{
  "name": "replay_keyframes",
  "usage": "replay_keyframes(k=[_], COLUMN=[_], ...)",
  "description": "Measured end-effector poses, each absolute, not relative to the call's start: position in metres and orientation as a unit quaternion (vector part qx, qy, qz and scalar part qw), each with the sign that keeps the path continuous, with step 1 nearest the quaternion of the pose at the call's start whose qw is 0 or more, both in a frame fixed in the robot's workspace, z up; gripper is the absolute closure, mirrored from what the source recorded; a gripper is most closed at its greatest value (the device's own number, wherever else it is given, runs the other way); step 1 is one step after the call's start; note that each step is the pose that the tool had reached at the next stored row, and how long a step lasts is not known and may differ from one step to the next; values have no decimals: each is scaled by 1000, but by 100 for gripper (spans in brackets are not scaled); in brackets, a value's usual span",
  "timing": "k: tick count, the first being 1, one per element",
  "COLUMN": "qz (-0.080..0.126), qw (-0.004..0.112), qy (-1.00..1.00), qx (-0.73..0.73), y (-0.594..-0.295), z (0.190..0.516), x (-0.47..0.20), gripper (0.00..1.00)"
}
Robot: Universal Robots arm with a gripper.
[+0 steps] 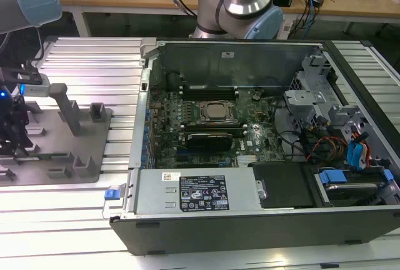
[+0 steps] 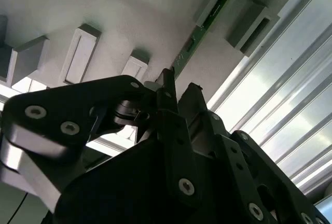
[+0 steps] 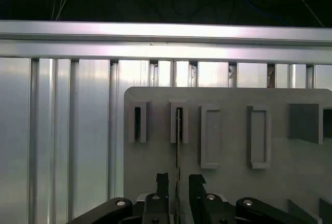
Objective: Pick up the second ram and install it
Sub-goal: 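Pick up the second ram and move it above second insertion slot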
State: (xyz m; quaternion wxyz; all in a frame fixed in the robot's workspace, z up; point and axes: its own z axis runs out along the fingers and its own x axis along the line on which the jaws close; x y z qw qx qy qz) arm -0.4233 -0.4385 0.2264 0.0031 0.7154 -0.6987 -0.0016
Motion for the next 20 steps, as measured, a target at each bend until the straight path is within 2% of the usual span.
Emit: replay_keyframes(k=[8,20], qz=[-1,-1], qw=[3,3], qy=[-699,-699], qx=[715,715], y=[-438,-437], z=[209,208], x=[-427,-427], gripper=[72,74])
